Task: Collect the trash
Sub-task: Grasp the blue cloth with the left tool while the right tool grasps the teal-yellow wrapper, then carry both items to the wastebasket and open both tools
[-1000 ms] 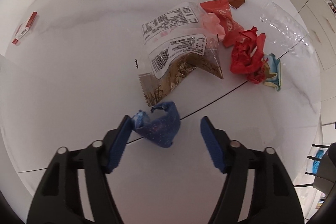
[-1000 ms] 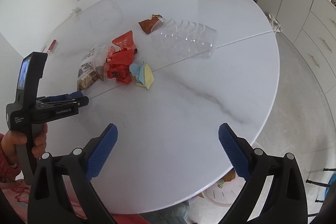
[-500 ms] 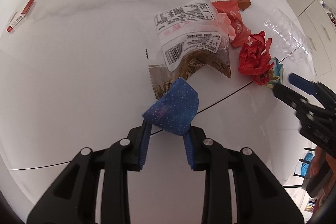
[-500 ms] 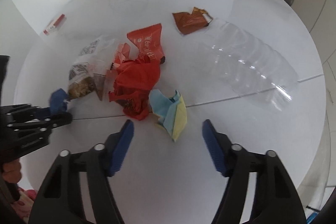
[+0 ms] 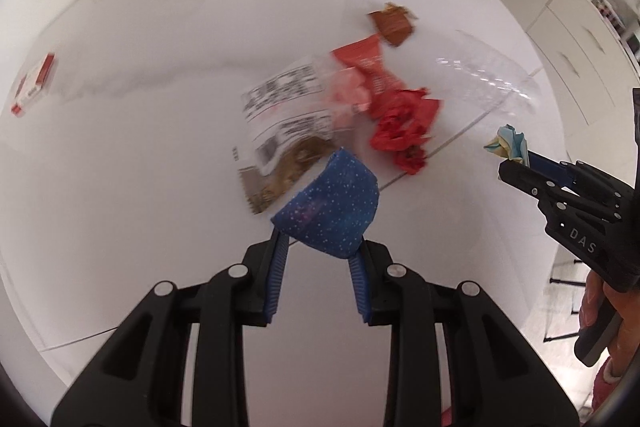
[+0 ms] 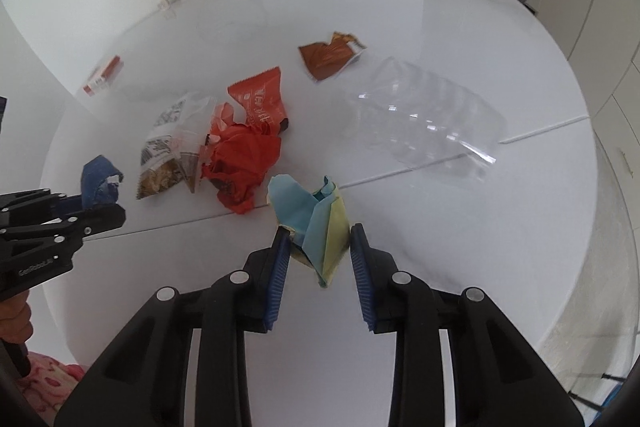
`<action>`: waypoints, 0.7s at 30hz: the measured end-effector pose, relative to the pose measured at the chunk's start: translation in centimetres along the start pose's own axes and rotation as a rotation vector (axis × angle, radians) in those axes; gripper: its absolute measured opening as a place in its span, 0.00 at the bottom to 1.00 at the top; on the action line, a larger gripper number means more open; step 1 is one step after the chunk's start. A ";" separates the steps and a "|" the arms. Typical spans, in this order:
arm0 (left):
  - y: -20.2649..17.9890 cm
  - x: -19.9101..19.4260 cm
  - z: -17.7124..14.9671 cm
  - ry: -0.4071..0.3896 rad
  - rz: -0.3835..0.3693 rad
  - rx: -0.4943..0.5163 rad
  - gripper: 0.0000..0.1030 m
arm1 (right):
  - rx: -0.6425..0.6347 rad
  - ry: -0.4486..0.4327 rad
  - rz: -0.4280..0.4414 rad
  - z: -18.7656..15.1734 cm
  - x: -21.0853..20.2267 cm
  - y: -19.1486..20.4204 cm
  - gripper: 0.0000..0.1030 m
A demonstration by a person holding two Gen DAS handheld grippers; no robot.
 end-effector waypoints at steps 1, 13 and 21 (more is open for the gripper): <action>-1.0 -0.8 0.0 -0.008 -0.008 0.027 0.28 | 0.012 -0.012 -0.003 -0.5 -1.1 -0.4 0.30; -13.3 -5.7 -2.0 -0.077 -0.138 0.325 0.28 | 0.243 -0.093 -0.145 -11.5 -11.9 -6.9 0.31; -19.6 -6.1 -4.2 -0.062 -0.167 0.477 0.29 | 0.467 0.028 -0.172 -20.4 -7.8 -13.4 0.37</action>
Point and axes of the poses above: each gripper's, at about its wrist camera, not at the fingertips, and x roughly the way its jaws point, y to its left, z to its top, the point moved 4 cm from there along x, roughly the way its jaws point, and after that the axes turned 5 degrees about z, right-handed, at the moved point
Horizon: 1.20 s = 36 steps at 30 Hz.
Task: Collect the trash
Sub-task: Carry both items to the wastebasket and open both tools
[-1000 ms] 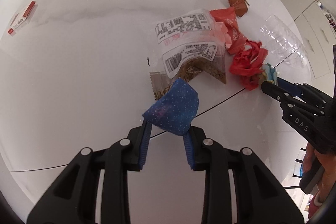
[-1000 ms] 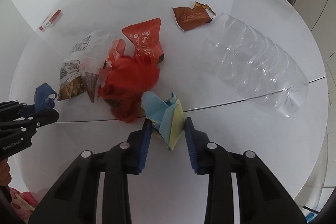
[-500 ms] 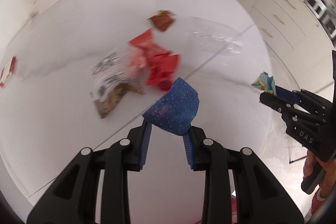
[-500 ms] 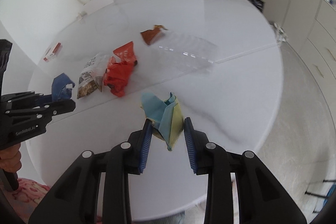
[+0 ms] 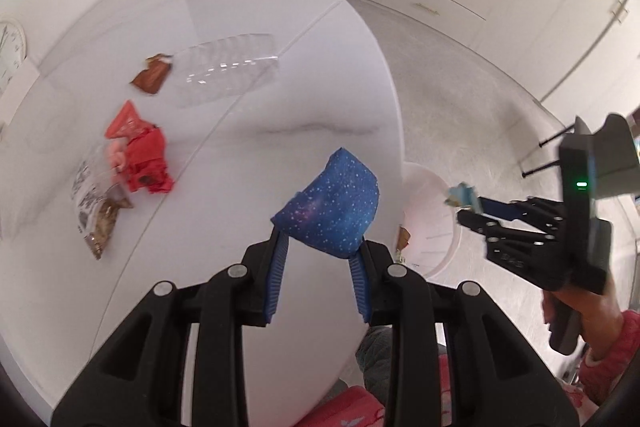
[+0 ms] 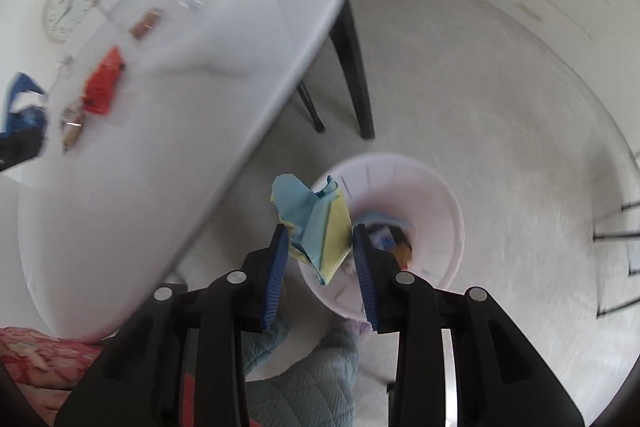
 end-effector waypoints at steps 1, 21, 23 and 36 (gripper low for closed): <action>-0.7 0.0 0.0 0.004 -0.004 0.018 0.29 | 0.028 0.022 0.002 -0.6 0.7 -0.9 0.44; -15.1 5.2 0.9 0.137 -0.156 0.264 0.49 | 0.248 -0.168 -0.165 -4.7 -10.0 -8.9 0.94; -15.7 5.2 1.1 0.128 -0.143 0.270 0.71 | 0.260 -0.182 -0.179 -4.9 -10.6 -9.3 0.98; -15.3 3.1 1.6 0.054 -0.120 0.284 0.92 | 0.276 -0.178 -0.166 -4.5 -10.3 -9.0 0.98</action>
Point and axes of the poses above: each gripper's, at about its wrist camera, not at the fingertips, and x roughly the way its jaws point, y to its left, z to its top, the point moved 4 cm from there along x, roughly the way its jaws point, and after that the axes turned 5 degrees about z, right-handed, at the moved point
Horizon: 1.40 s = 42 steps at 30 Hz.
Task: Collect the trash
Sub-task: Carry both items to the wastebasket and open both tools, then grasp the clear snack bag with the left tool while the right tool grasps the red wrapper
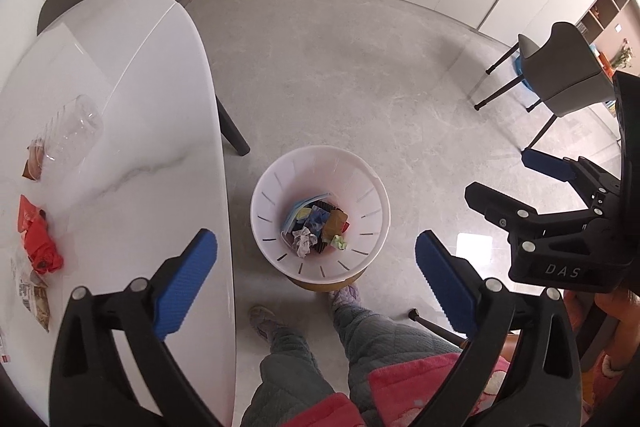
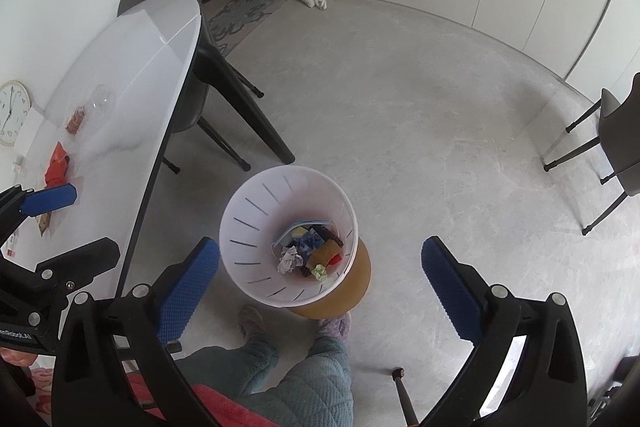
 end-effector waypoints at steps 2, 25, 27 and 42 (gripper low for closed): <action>0.4 -0.2 -0.1 -0.004 0.001 -0.012 0.92 | -0.008 0.002 0.006 0.0 0.1 0.5 0.98; 12.2 -3.0 -4.9 -0.037 0.164 -0.326 0.92 | -0.229 0.039 0.115 2.4 2.4 11.5 0.98; 15.4 -3.5 -6.5 -0.040 0.210 -0.393 0.92 | -0.277 0.052 0.140 2.7 3.2 14.1 0.98; 34.9 -1.6 -13.8 -0.050 0.373 -0.352 0.92 | -0.498 0.121 0.205 2.3 6.8 28.7 0.98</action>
Point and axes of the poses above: each gripper's, at about its wrist camera, not at the fingertips, and x roughly the way its jaws point, y to its left, z to its top, the point moved 4 cm from there along x, roughly the way its jaws point, and after that the axes turned 5 degrees about z, right-handed, at the moved point
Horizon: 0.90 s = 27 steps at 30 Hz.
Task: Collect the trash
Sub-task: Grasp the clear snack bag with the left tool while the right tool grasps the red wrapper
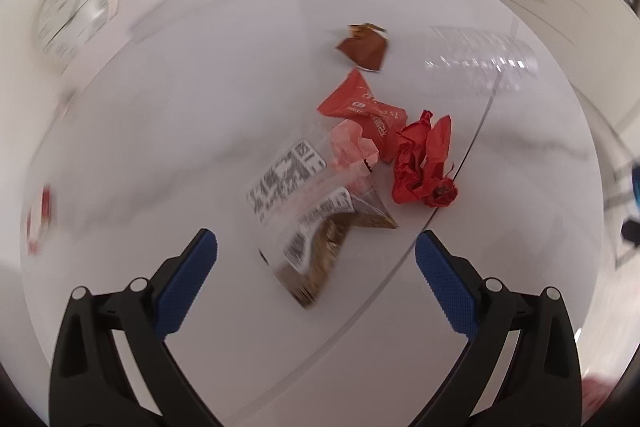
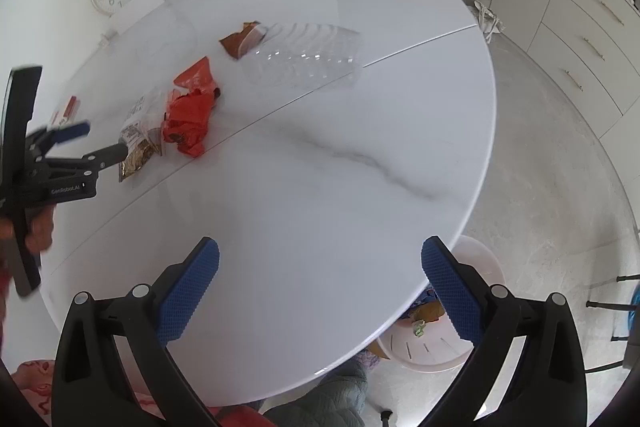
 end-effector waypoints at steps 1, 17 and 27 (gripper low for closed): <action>0.3 0.6 0.3 -0.004 -0.013 0.058 0.92 | -0.005 0.012 -0.007 0.1 0.3 0.5 0.98; 0.4 4.7 0.3 -0.023 -0.289 0.324 0.47 | -0.047 0.056 0.004 3.3 3.8 7.4 0.98; 4.3 0.5 -3.2 -0.038 -0.252 0.058 0.46 | -0.054 0.024 0.043 10.2 10.4 11.2 0.88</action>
Point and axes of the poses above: each gripper's, at about its wrist camera, not at the fingertips, and x roughly the way its jaws point, y to its left, z to its top, the point moved 4 cm from there along x, roughly the way its jaws point, and after that the axes turned 5 degrees about z, right-handed, at the moved point
